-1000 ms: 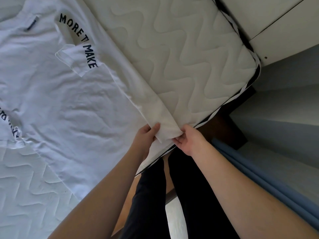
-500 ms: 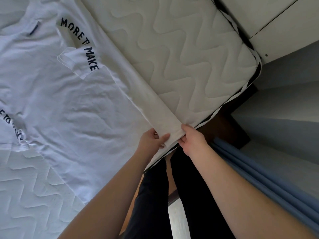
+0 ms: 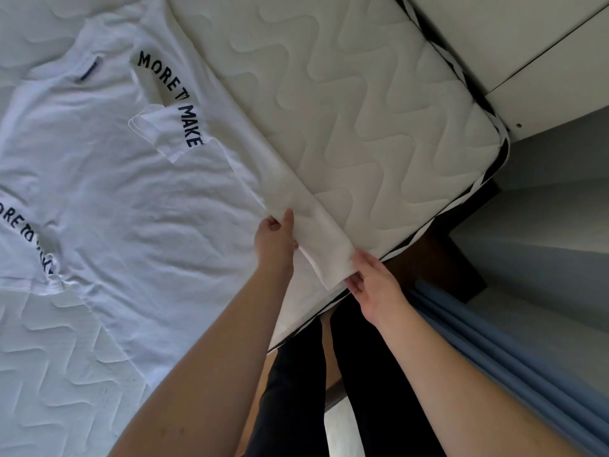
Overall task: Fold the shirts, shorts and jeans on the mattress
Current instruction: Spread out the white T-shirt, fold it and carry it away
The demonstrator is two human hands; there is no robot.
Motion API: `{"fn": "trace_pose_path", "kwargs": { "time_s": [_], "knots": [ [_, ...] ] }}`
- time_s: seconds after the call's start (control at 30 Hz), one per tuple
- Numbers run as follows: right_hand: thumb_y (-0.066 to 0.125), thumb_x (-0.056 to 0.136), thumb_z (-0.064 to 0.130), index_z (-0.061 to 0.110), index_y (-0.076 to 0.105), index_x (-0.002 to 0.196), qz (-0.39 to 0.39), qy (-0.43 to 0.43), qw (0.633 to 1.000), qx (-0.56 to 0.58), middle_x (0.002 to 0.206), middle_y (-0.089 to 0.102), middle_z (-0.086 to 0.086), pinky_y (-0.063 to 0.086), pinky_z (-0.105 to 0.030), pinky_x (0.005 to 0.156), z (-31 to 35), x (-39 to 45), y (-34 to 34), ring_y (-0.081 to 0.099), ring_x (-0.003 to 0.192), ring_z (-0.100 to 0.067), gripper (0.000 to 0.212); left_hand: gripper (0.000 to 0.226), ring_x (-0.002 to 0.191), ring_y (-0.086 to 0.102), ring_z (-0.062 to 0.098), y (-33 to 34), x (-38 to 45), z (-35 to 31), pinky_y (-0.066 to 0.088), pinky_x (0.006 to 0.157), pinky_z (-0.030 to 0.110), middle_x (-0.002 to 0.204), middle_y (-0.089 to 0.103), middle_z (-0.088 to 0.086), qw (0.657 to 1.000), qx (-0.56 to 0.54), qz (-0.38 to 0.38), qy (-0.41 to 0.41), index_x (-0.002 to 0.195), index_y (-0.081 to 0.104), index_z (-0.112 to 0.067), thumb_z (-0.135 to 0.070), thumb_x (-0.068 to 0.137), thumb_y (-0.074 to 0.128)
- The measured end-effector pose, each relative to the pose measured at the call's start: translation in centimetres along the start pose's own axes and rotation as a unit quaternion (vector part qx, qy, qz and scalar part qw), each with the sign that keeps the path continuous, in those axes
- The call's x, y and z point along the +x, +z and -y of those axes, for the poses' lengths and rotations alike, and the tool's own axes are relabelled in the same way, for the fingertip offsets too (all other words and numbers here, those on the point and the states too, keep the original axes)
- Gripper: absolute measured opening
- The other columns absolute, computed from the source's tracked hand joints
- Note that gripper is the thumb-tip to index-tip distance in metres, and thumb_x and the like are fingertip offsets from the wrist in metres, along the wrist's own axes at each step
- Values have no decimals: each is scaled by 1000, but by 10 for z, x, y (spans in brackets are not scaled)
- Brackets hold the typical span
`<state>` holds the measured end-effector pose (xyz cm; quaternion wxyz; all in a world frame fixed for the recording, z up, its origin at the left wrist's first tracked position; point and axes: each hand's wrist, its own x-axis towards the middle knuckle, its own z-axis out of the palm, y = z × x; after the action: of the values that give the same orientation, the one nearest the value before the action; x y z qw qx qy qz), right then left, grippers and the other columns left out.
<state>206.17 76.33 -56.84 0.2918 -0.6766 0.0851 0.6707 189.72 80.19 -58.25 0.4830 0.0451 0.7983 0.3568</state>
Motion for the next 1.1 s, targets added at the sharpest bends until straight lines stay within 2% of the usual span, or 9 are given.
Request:
{"fn": "trace_pose_path", "kwargs": {
  "time_s": [0.1,0.23,0.4,0.5,0.57,0.63,0.83,1.03,1.1],
  "knots": [
    [62,94,6,19,67,103,-33,-7,999,-9,93,73,1,52,-21,62,5,5,1,68,84,-9,16,17,52,52,15,-6,14,-7,46,45,23,68,59,2,999,27,-36,21,80,59,-15,-25,91,66],
    [62,95,8,20,67,105,-53,-10,998,9,94,74,1,52,-22,63,2,7,-1,70,84,-9,17,11,52,58,15,-19,11,3,49,45,21,72,66,1,996,61,-50,31,86,60,-18,-27,91,65],
    [67,93,22,20,63,108,-69,-79,993,-45,111,70,-6,54,-26,79,-7,3,-5,68,96,-15,16,16,67,72,18,-32,7,15,59,62,30,74,73,1,997,76,13,31,93,64,-14,-26,88,71],
    [77,84,20,23,52,121,-22,-119,984,-131,110,69,-2,54,-17,76,-18,-4,-8,69,96,-10,45,15,70,73,22,-35,10,16,58,65,34,71,74,0,990,117,73,23,90,66,-13,-21,83,77],
    [79,82,14,25,45,127,-16,-140,966,-219,105,69,2,53,-16,72,-24,-7,-8,69,93,-7,58,13,65,73,17,-36,13,16,56,60,30,67,74,0,985,145,94,12,86,67,-10,-18,82,77],
    [77,82,12,24,45,129,-68,-168,933,-312,101,69,1,54,-30,81,-26,-7,-8,68,94,-15,59,16,62,72,14,-37,15,15,54,57,28,65,74,0,975,194,112,10,83,68,-7,-21,84,76],
    [75,82,16,20,43,126,-106,-205,881,-413,102,66,-6,54,-41,81,-20,-2,-8,65,93,-26,54,31,51,66,8,-36,16,13,54,60,26,61,71,-9,908,393,111,94,76,61,-15,-44,85,68],
    [81,77,30,24,35,133,-128,-273,819,-487,130,50,-4,53,-47,86,-17,-8,-7,57,107,-25,72,37,51,64,7,-43,20,7,52,59,26,62,71,-7,919,365,128,82,79,62,-12,-48,91,60],
    [77,80,35,24,40,130,-125,-308,807,-488,122,51,-2,54,-43,82,-15,-12,0,58,98,-22,63,38,55,65,9,-53,24,4,51,58,27,63,70,-6,929,346,102,83,80,62,-14,-49,93,54]
  ]
}}
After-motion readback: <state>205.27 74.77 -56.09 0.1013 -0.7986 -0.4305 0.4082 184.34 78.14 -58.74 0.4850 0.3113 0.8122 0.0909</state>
